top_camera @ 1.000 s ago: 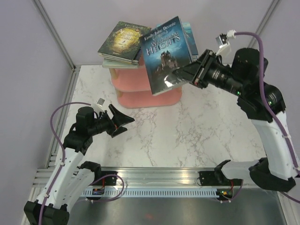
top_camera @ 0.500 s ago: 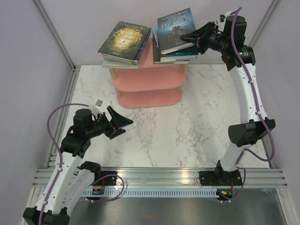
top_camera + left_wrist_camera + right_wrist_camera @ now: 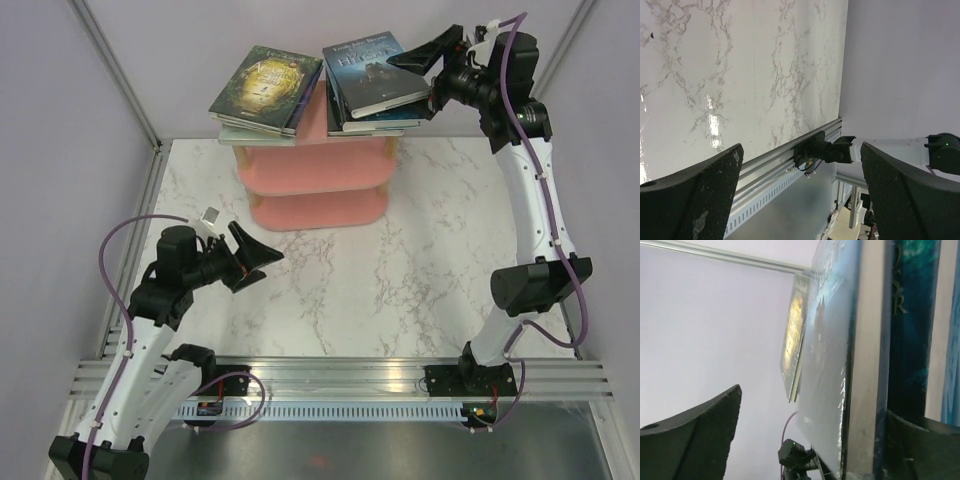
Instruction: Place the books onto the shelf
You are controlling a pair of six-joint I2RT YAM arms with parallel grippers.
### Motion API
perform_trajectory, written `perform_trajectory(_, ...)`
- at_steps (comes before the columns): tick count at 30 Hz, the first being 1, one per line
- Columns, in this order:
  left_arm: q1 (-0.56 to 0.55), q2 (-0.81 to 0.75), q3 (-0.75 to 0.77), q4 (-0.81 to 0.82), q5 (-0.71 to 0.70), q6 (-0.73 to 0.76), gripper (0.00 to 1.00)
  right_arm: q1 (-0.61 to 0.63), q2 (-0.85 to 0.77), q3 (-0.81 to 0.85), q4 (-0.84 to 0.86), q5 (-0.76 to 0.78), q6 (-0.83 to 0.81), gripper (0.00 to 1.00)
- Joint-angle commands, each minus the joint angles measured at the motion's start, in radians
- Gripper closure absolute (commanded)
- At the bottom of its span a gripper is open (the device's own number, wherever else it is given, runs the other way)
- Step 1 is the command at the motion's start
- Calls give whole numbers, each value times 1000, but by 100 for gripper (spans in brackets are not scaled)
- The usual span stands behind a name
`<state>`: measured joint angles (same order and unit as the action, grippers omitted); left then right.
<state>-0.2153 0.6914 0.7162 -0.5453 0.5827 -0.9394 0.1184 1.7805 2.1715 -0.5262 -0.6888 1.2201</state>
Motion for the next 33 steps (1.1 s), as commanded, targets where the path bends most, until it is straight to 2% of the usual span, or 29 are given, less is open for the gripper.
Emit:
perform_trajectory(1, 8, 13, 57, 2, -9, 57, 0, -32, -81, -7, 132, -29, -10, 2)
perform_trajectory(6, 14, 36, 74, 2, -11, 67, 0, -59, -92, 19, 80, -51, -91, 2)
perform_trajectory(15, 17, 88, 103, 1, -12, 76, 0, -92, -76, 123, -245, -66, -362, 2)
perform_trajectory(19, 17, 95, 106, 2, -14, 76, 0, -114, -113, 56, -279, -57, -424, 2)
perform_trajectory(26, 19, 94, 114, -8, -15, 80, 0, -190, -127, 63, -353, -29, -507, 2)
perform_trajectory(33, 34, 131, 248, -140, -72, 195, 0, -270, -220, 21, -437, 92, -590, 2)
